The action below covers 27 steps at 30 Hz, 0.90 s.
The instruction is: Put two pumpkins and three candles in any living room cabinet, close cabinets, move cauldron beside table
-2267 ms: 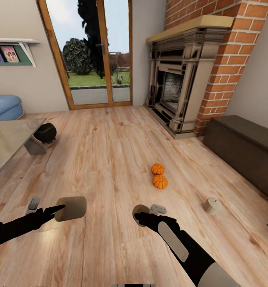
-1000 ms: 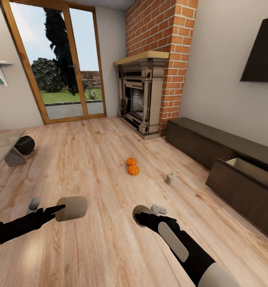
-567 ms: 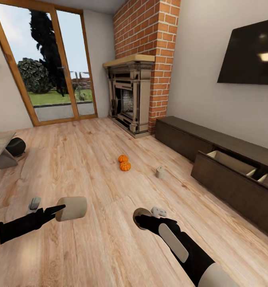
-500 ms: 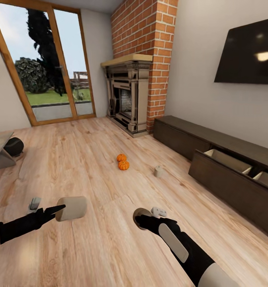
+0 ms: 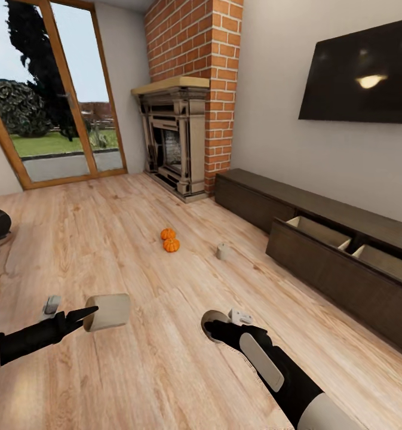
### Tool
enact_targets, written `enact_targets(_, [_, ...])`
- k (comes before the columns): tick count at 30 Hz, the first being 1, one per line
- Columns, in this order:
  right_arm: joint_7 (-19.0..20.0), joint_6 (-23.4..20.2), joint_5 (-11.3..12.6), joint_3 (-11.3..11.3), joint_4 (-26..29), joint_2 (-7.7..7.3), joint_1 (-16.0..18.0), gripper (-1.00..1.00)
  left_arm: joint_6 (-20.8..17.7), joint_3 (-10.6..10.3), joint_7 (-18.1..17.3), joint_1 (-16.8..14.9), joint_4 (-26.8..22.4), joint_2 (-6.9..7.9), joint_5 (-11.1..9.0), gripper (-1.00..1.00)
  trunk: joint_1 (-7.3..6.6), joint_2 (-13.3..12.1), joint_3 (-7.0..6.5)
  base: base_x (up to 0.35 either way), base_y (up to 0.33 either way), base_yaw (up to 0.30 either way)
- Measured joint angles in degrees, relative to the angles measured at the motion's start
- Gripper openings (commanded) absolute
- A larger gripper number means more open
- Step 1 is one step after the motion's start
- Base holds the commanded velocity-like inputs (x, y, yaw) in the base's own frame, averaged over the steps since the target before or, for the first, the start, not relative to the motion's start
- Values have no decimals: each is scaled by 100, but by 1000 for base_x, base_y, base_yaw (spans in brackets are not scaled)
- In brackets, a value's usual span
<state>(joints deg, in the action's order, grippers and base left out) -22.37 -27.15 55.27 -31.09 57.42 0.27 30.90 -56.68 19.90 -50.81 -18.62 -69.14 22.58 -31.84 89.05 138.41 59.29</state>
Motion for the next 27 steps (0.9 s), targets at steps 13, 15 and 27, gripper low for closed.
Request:
enact_targets(13, [6, 3, 28, 227, -9, 0, -1, -100, 7, -7, 0, 0, 0, -12, 20, -100, -285, -521, -136, 0, 0, -168])
enact_targets(15, [5, 2, 23, 228, -14, 0, -1, -100, 12, -9, 1, 0, 0, -22, 26, -100, -329, -602, -157, 0, 0, -168])
enact_targets(27, [5, 1, 19, 245, -233, 0, -1, -100, 17, -17, 1, 1, 0, -26, 29, -100, -593, -1083, -282, 0, 0, -169])
